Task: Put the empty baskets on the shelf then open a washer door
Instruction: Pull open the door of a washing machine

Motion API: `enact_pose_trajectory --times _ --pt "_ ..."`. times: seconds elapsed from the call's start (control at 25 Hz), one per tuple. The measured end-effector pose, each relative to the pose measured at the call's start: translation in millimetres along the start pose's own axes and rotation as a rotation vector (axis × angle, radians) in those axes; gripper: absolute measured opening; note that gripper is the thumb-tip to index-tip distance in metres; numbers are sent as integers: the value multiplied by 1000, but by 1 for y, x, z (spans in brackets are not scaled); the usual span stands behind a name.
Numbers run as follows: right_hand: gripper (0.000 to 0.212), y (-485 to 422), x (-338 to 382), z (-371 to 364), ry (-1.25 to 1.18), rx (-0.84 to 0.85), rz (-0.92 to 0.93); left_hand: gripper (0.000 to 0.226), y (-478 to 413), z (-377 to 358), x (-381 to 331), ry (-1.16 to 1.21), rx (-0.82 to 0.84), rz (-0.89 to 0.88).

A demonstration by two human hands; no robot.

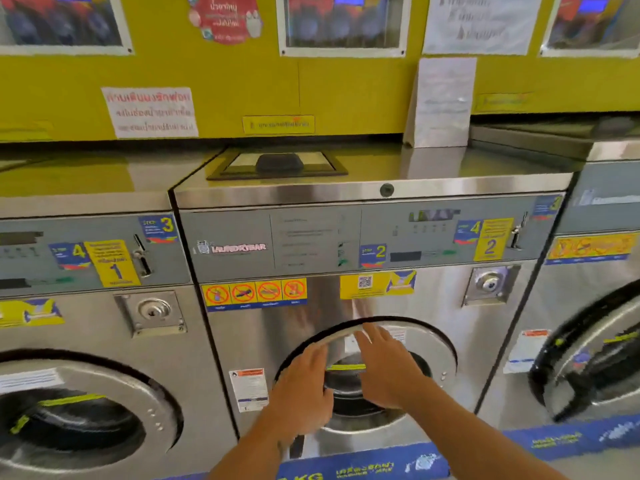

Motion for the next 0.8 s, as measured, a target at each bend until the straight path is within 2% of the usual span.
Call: enact_pose_trajectory --times 0.24,0.52,0.72,0.8 --pt "79 -33 -21 -15 70 -200 74 82 -38 -27 14 -84 -86 102" --pt "90 -17 -20 -25 65 -135 123 86 -18 -30 16 -8 -78 46" --pt "97 32 -11 -25 9 -68 53 87 37 -40 -8 -6 -50 -32" --pt "94 55 -12 -18 -59 -79 12 84 58 -41 -20 7 -53 -92"
Point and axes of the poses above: each hand's wrist, its own y-axis away from the middle knuckle, its own z-axis out of the back of the hand, x = y × z, the point moved 8 cm from there along -y, towards the middle knuckle, and after that the axes turned 8 degrees about y, right-handed, at the moved point
